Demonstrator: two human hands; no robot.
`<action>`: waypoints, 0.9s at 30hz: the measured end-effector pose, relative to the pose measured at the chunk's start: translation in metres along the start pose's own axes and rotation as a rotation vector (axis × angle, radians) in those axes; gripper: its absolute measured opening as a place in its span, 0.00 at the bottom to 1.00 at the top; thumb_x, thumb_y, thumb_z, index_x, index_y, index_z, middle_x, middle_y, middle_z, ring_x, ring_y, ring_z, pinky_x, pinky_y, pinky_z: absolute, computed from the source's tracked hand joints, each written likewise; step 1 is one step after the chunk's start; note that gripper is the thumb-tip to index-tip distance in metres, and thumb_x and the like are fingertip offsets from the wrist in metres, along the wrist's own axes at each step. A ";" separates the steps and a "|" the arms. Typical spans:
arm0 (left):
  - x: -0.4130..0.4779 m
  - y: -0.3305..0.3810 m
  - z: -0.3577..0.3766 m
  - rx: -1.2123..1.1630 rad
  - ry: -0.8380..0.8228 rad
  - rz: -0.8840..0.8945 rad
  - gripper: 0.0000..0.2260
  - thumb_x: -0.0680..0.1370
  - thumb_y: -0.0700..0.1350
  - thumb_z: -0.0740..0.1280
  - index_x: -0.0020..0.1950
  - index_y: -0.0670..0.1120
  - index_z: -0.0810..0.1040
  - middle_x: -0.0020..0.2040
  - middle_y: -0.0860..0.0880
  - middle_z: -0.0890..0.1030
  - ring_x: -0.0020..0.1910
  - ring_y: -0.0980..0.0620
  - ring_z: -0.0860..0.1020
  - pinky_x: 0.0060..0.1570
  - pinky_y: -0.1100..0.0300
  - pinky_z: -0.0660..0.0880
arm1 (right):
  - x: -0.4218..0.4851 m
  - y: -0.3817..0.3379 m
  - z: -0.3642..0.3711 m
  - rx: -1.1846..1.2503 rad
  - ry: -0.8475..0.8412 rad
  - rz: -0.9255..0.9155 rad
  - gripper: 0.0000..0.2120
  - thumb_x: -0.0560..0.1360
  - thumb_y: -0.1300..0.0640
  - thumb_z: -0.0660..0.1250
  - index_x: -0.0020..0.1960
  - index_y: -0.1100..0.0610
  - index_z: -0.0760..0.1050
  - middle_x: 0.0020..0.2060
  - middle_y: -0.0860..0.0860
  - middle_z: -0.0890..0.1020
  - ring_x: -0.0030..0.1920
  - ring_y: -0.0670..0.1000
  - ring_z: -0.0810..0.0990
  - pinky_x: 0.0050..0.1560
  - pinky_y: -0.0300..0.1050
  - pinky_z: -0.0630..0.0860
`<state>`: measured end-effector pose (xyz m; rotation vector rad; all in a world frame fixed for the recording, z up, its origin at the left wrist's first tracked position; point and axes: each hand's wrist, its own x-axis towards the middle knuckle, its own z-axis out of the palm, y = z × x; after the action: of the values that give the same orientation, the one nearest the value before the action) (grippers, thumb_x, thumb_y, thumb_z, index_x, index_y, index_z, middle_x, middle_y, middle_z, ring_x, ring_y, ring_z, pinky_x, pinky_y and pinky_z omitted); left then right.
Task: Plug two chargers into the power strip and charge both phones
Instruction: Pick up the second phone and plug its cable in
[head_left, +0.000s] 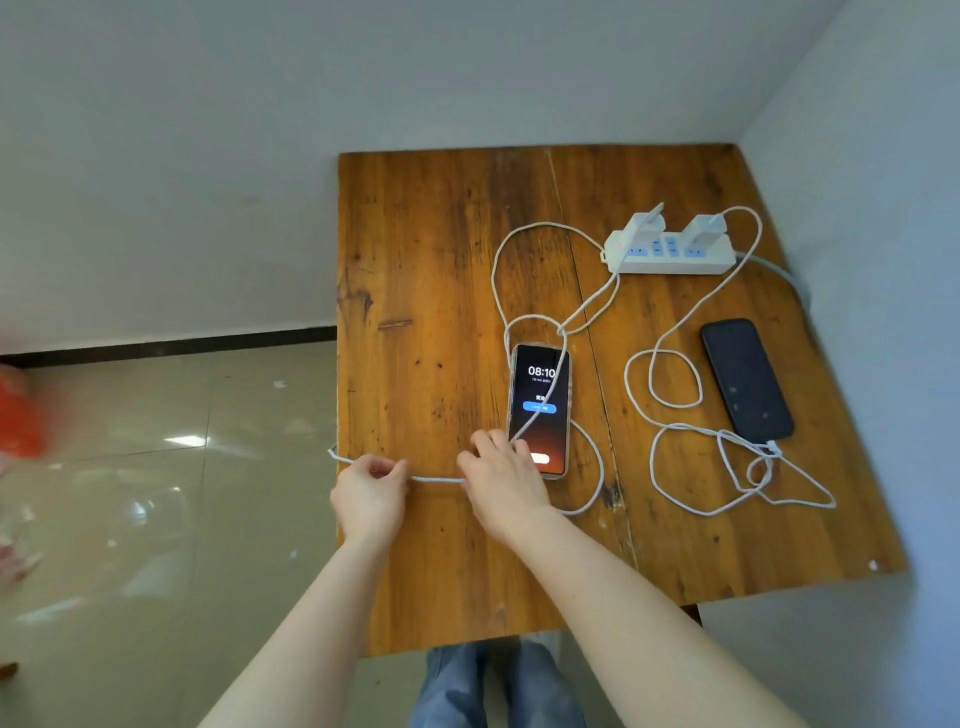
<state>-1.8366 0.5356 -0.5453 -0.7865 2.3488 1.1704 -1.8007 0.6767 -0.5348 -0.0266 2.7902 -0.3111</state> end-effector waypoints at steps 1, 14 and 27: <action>0.002 0.001 0.000 -0.027 0.008 -0.042 0.04 0.72 0.45 0.69 0.41 0.45 0.78 0.38 0.45 0.83 0.43 0.45 0.81 0.47 0.51 0.77 | -0.003 0.000 -0.003 0.044 -0.029 -0.007 0.10 0.77 0.59 0.64 0.58 0.56 0.73 0.58 0.55 0.74 0.59 0.56 0.69 0.62 0.53 0.66; -0.036 0.061 -0.023 -0.770 -0.034 -0.238 0.14 0.80 0.38 0.61 0.64 0.36 0.70 0.43 0.42 0.81 0.37 0.50 0.80 0.38 0.57 0.78 | -0.079 0.062 -0.073 0.308 -0.255 0.270 0.04 0.72 0.58 0.65 0.38 0.53 0.75 0.37 0.50 0.79 0.36 0.49 0.77 0.31 0.40 0.71; -0.161 0.096 0.034 -0.410 -0.662 0.141 0.06 0.79 0.43 0.64 0.51 0.44 0.78 0.37 0.45 0.84 0.35 0.49 0.82 0.39 0.55 0.81 | -0.123 0.118 -0.131 1.042 0.014 0.610 0.16 0.78 0.49 0.59 0.56 0.57 0.79 0.56 0.49 0.80 0.56 0.49 0.76 0.59 0.47 0.67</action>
<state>-1.7720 0.6600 -0.4160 -0.2741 1.6591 1.6894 -1.7254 0.8267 -0.4000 1.0117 2.1551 -1.4880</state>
